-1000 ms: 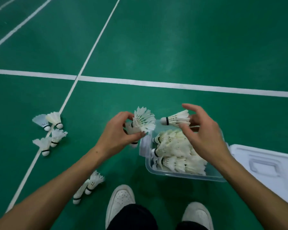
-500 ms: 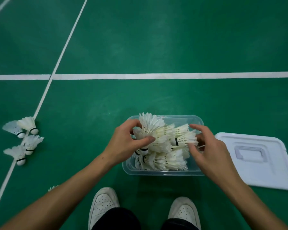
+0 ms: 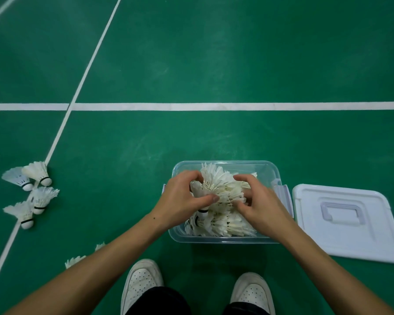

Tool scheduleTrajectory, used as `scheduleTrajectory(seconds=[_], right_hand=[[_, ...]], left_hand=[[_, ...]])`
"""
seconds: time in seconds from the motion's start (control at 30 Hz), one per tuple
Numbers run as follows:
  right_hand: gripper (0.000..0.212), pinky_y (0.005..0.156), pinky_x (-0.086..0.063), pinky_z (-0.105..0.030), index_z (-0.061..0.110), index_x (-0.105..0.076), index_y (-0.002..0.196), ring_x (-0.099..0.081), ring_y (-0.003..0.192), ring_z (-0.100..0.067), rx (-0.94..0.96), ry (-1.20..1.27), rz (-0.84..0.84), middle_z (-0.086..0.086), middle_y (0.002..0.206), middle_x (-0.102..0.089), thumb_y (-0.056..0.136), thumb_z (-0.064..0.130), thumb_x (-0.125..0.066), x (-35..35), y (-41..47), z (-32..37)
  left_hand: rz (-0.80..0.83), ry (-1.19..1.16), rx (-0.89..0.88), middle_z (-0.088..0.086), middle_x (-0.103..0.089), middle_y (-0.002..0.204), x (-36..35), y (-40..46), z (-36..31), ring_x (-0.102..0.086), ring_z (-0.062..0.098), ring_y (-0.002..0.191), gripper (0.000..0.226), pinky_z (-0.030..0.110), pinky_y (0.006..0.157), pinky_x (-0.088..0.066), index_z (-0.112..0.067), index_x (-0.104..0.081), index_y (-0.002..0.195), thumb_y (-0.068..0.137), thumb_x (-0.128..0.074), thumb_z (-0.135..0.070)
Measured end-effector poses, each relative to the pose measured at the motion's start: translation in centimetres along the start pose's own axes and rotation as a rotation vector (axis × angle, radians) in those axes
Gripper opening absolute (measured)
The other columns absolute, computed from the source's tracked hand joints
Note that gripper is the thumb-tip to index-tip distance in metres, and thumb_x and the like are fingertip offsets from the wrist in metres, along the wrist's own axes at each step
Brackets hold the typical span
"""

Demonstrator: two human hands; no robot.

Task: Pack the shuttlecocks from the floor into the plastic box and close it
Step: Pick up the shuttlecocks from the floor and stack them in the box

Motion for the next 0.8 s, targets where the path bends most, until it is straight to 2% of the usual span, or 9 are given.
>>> scheduleTrajectory(seconds=[0.07,0.13,0.17,0.27,0.4,0.5,0.67,0.73,0.8], right_hand=[[0.067,0.071,-0.057,-0.032,0.039,-0.038,0.150,-0.069,0.075,-0.015,-0.035,0.084,0.028,-0.004,0.092,-0.077,0.096,0.024,-0.075,0.2,0.4,-0.7],[0.074,0.083,-0.062,-0.045,0.043,-0.036,0.151,-0.074,0.084,-0.023,-0.036,0.163,0.060,-0.010,0.095,-0.077,0.093,0.026,-0.079,0.7,0.4,-1.1],[0.076,0.085,-0.062,-0.046,0.044,-0.036,0.151,-0.073,0.084,-0.022,-0.023,0.179,0.066,-0.010,0.094,-0.076,0.092,0.027,-0.080,1.1,0.3,-1.2],[0.076,0.087,-0.060,-0.026,0.041,-0.044,0.151,-0.070,0.087,-0.002,0.007,0.161,0.049,0.006,0.095,-0.073,0.087,0.030,-0.085,2.5,-0.6,-0.9],[0.063,0.100,-0.059,-0.035,0.036,-0.057,0.142,-0.069,0.104,0.002,0.066,0.090,-0.049,0.020,0.111,-0.074,0.086,0.033,-0.086,5.2,-1.8,-0.4],[0.053,0.098,-0.059,-0.036,0.036,-0.065,0.130,-0.070,0.109,-0.004,0.154,0.205,-0.159,0.019,0.111,-0.076,0.084,0.023,-0.088,7.1,-2.7,0.6],[0.061,0.099,-0.057,-0.036,0.037,-0.063,0.132,-0.069,0.115,-0.007,0.247,0.328,-0.158,0.018,0.115,-0.076,0.079,0.026,-0.092,7.0,-3.0,2.7],[0.063,0.098,-0.058,-0.035,0.038,-0.062,0.134,-0.070,0.111,-0.004,0.243,0.308,-0.176,0.019,0.109,-0.076,0.079,0.027,-0.092,6.2,-2.6,2.8],[0.063,0.096,-0.059,-0.034,0.037,-0.061,0.135,-0.072,0.102,-0.004,0.240,0.283,-0.213,0.016,0.098,-0.076,0.081,0.025,-0.091,5.6,-2.1,2.7]], left_hand=[[0.005,0.014,-0.004,-0.013,-0.068,0.105,0.1,-0.1,0.0,-0.066,0.011,0.098,0.048,0.043,0.086,-0.058,-0.027,-0.068,0.102,0.074,-0.082,-0.064],[0.011,0.026,-0.022,-0.014,-0.066,0.103,0.2,-0.3,-0.1,-0.065,0.010,0.096,0.047,0.044,0.085,-0.058,-0.028,-0.067,0.101,0.075,-0.081,-0.064],[0.010,0.024,-0.029,-0.014,-0.066,0.103,0.3,-0.5,-0.2,-0.065,0.011,0.095,0.047,0.044,0.084,-0.058,-0.028,-0.067,0.101,0.075,-0.081,-0.065],[-0.005,0.028,-0.076,-0.016,-0.061,0.097,0.9,-1.0,-0.8,-0.063,0.009,0.089,0.036,0.043,0.078,-0.060,-0.035,-0.060,0.091,0.077,-0.083,-0.059],[0.026,0.145,-0.178,-0.017,-0.055,0.106,2.0,-1.1,-2.4,-0.057,0.004,0.092,0.035,0.035,0.078,-0.057,-0.033,-0.059,0.098,0.082,-0.083,-0.052],[0.069,0.243,-0.207,-0.016,-0.054,0.111,2.4,-0.3,-3.7,-0.052,0.000,0.088,0.035,0.031,0.077,-0.050,-0.034,-0.057,0.102,0.084,-0.081,-0.053],[0.108,0.430,-0.218,-0.009,-0.052,0.116,1.6,1.4,-5.9,-0.058,0.018,0.094,0.039,0.039,0.082,-0.053,-0.028,-0.060,0.112,0.086,-0.079,-0.050],[0.115,0.457,-0.229,-0.007,-0.052,0.118,1.2,1.9,-6.6,-0.059,0.020,0.097,0.040,0.042,0.084,-0.053,-0.026,-0.061,0.116,0.087,-0.078,-0.049],[0.117,0.461,-0.251,-0.008,-0.052,0.119,0.8,2.2,-7.2,-0.059,0.018,0.096,0.040,0.037,0.082,-0.052,-0.026,-0.061,0.117,0.088,-0.078,-0.047]])
Point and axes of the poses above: each hand's wrist, its own y-axis towards the middle knuckle, its own x-axis out of the back of the hand, z = x × y, the point moved 1 cm from there along y, towards the middle knuckle
